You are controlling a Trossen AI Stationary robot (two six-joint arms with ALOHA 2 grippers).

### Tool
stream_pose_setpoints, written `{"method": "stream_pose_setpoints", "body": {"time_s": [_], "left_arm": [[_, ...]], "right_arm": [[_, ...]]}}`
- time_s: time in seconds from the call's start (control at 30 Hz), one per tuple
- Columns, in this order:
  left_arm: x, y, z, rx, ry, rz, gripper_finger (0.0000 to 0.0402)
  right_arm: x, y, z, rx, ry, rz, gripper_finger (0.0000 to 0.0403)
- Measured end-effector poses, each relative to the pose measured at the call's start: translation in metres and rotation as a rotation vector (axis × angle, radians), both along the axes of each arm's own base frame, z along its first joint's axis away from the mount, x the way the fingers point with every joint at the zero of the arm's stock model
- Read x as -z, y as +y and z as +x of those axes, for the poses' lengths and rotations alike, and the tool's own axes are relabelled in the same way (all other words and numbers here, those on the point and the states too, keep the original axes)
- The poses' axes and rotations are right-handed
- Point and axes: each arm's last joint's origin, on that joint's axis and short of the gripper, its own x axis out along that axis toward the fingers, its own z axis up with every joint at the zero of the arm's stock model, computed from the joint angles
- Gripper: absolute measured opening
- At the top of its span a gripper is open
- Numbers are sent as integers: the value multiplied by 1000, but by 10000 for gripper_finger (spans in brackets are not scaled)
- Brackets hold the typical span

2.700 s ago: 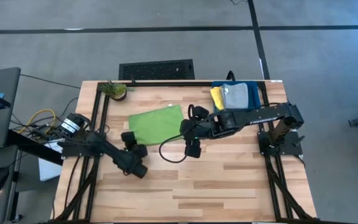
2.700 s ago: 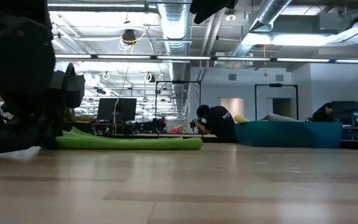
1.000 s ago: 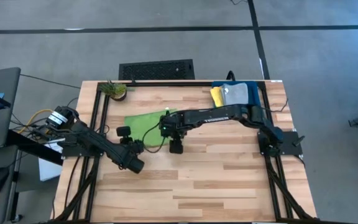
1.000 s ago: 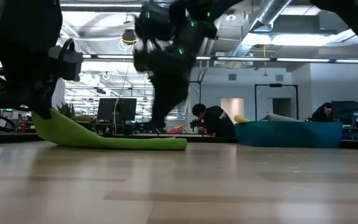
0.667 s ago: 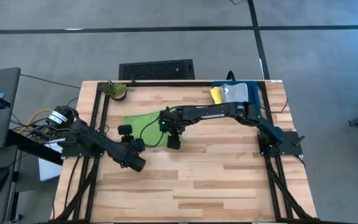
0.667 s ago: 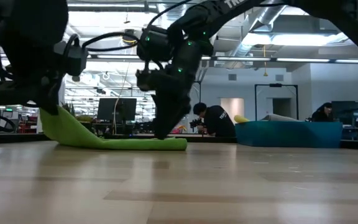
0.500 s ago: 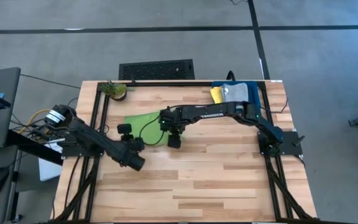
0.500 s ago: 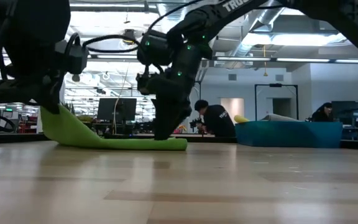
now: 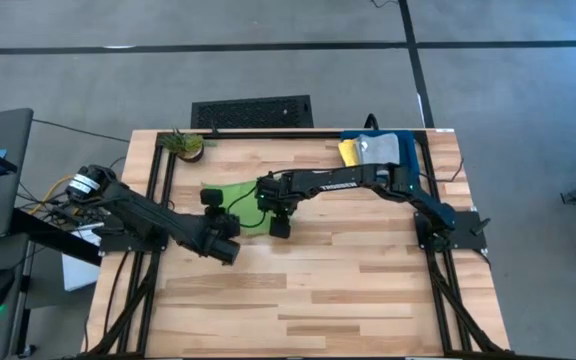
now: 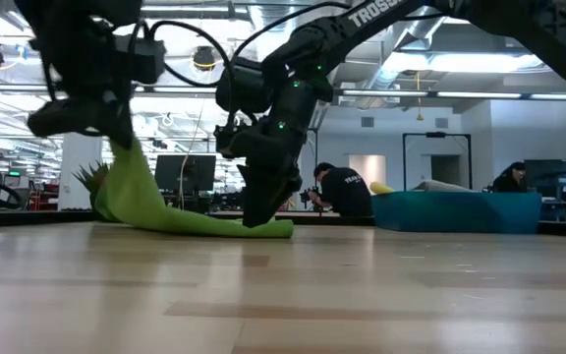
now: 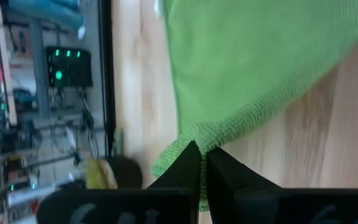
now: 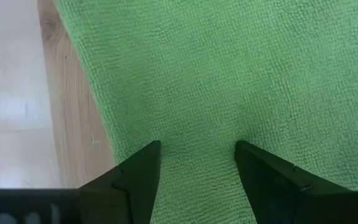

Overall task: Fold microfiber towels
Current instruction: Fold the green microfiber cloth

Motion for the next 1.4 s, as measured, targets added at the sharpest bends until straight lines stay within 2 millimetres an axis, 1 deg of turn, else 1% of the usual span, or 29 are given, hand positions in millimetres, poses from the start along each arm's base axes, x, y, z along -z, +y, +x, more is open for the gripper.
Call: {"method": "stream_pose_setpoints", "body": {"time_s": [0.33, 0.5, 0.63, 0.73, 0.9, 1.07, 1.13, 1.2, 1.27, 1.4], "left_arm": [[-1, 7, 30, 149, -92, -11, 0], [-2, 9, 37, 194, -98, -13, 0], [-2, 11, 37, 187, -96, -13, 0], [-3, 11, 37, 187, -98, -13, 0], [-3, 11, 37, 191, -95, -13, 0], [-3, 11, 39, 216, -84, 17, 0], [-4, 10, 41, 238, -88, 24, 0], [-5, 10, 44, 269, -89, 30, 0], [-8, 9, 47, 297, -97, 34, 0], [-17, 12, 56, 344, -106, 35, 0]], "right_arm": [[0, -3, 1, 40, -9, 10, 234], [1, -4, 2, 49, -17, 12, 234], [-9, -2, -1, 82, -21, -16, 234], [-33, 3, -4, 99, -59, -71, 234], [-73, 14, -17, 110, -85, -115, 234], [-120, 24, -39, 173, -126, -147, 234], [-136, 31, -47, 218, -152, -188, 234], [-154, 38, -59, 258, -164, -232, 234], [-172, 47, -69, 288, -216, -261, 234], [-197, 63, -87, 311, -271, -283, 234]]}}
